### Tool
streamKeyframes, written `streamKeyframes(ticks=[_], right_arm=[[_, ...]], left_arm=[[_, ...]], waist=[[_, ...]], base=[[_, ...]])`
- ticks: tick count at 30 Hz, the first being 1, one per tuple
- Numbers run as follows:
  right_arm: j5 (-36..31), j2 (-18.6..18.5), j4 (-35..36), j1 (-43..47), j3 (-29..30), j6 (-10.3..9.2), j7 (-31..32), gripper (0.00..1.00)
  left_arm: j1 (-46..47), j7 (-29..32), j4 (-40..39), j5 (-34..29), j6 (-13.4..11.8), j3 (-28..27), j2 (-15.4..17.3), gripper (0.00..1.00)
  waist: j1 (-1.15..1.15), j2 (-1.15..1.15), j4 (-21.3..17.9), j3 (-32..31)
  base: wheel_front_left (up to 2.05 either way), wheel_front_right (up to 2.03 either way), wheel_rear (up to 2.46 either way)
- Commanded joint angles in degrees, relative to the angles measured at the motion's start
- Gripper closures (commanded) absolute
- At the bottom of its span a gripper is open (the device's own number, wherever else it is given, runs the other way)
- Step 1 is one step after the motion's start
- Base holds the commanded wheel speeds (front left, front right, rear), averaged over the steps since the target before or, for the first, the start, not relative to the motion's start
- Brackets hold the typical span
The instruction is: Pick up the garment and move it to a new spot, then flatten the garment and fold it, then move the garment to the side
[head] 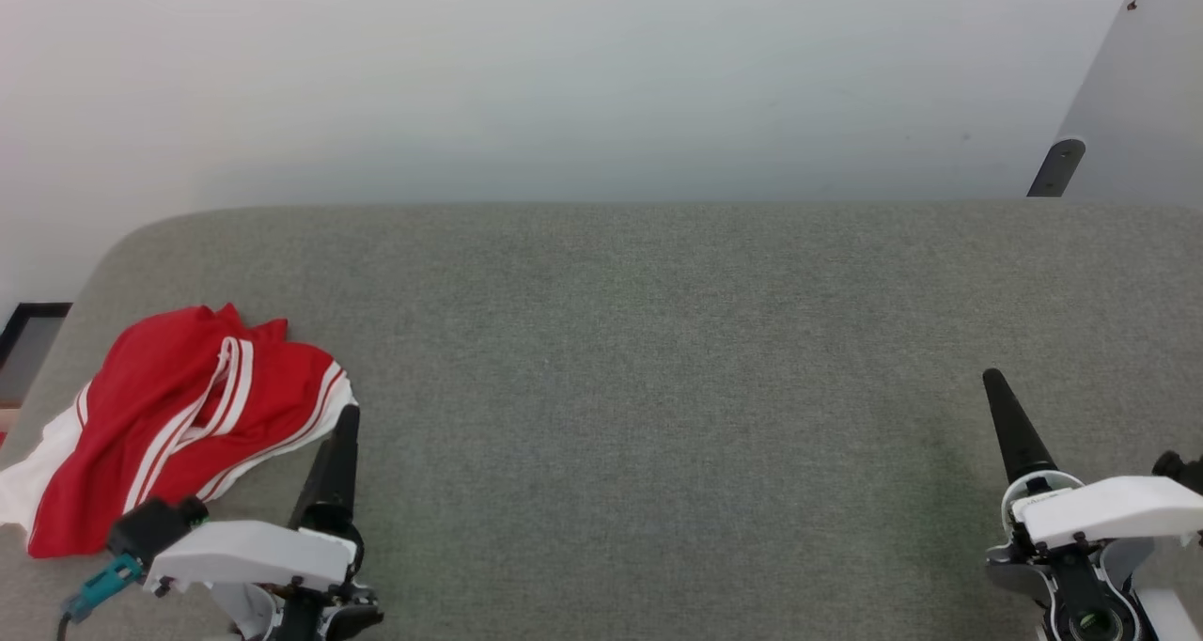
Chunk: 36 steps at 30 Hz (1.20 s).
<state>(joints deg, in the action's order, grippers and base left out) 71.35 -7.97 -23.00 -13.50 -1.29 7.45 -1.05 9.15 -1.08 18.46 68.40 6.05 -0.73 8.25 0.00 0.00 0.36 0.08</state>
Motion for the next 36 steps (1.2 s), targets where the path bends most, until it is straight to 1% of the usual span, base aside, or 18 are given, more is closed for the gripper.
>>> streamKeyframes(ticks=[1,5,6,8,9,13,14,26,36], right_arm=[[-2.40,-0.87,0.22,-2.35,-0.71,0.02,-0.63,0.00],[-6.73,-1.66,-0.38,-3.46,-1.58,0.03,-1.48,0.00],[-9.03,-1.95,-0.63,-3.92,-1.98,0.03,-1.88,0.00],[-9.03,-1.95,-0.63,-3.92,-1.98,0.03,-1.88,0.00],[-14.17,-2.46,-1.11,-4.84,-2.84,0.03,-2.71,0.00],[-16.54,-2.45,-1.31,-5.18,-2.96,0.03,-3.11,0.00],[-18.99,-2.42,-1.53,-5.42,-3.02,0.03,-3.46,0.00],[-33.26,-1.93,-2.53,-6.31,-2.17,0.03,-5.64,0.00],[-39.42,-1.87,-3.94,-6.92,-0.98,0.04,-7.08,0.00]], left_arm=[[1.84,-0.61,-0.51,-2.65,-0.23,0.20,0.87,0.00],[2.12,-1.46,-0.40,-7.17,-0.45,0.64,1.34,0.00],[2.25,-1.88,-0.55,-9.42,-0.53,0.83,1.60,0.00],[2.25,-1.88,-0.55,-9.42,-0.53,0.83,1.60,0.00],[2.23,-2.68,-0.72,-13.33,-0.49,0.93,1.90,0.00],[2.13,-3.08,-0.88,-15.22,-0.40,0.90,2.02,0.00],[2.02,-3.46,-1.04,-17.10,-0.34,1.00,2.02,0.00],[2.05,-5.61,-0.90,-27.05,0.36,1.14,2.48,0.00],[2.70,-7.07,-0.20,-32.67,0.92,0.88,2.66,0.00]], waist=[[0.00,0.00,0.01,-0.01],[0.00,0.00,0.10,-0.02],[0.00,0.00,0.16,-0.02],[0.00,0.00,0.16,-0.02],[0.00,0.00,0.28,0.01],[0.00,0.00,0.32,0.01],[0.00,0.00,0.38,0.01],[0.00,0.00,0.56,-0.15],[0.00,0.00,0.83,-0.25]], base=[[0.00,0.00,0.00],[0.00,0.00,0.00],[0.00,0.00,0.00],[0.00,0.00,0.00],[0.00,0.00,0.00],[0.00,0.00,0.00],[0.00,0.00,0.00],[0.00,0.00,0.00],[0.00,0.00,0.00]])
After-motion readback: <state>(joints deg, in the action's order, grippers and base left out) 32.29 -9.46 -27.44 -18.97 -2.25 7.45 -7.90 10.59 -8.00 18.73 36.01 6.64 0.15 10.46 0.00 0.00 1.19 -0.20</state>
